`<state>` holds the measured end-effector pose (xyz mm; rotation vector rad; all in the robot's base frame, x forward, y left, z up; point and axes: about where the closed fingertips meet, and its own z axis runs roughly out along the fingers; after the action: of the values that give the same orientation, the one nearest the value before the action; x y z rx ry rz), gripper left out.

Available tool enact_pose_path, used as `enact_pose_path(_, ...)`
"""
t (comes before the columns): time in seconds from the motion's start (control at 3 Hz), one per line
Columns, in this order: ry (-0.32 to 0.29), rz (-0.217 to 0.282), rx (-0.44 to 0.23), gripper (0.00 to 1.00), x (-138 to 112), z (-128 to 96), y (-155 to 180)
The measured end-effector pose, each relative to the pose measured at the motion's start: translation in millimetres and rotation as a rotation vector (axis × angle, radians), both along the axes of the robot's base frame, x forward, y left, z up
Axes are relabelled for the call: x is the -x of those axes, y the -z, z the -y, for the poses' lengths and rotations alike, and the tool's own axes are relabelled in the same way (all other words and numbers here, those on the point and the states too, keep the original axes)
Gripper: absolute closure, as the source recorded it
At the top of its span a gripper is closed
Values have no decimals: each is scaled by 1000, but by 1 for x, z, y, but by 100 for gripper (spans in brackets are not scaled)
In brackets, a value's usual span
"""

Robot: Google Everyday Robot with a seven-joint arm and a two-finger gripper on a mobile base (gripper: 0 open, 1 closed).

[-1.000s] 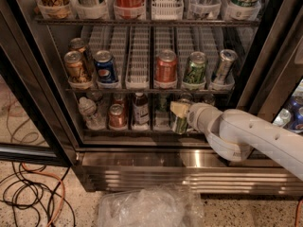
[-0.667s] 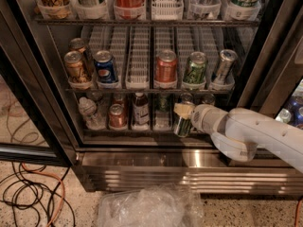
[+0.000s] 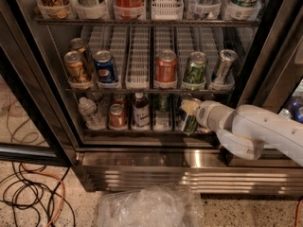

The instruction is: Pick green can from bottom shelf of fridge

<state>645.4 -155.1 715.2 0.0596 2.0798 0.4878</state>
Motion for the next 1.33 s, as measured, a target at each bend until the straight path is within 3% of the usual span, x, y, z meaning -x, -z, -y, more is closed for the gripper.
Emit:
enact_pose_path(0.33,-61,-25,3,100,6,-15,9)
enact_pose_path(0.67,-197,-113,-29,100,33,-56,31)
enact_pose_path(1.0,-348,-182,-45,100,46,-84,49)
enact_pose_path(1.33,-487,-188,-99,100,53,-102,40)
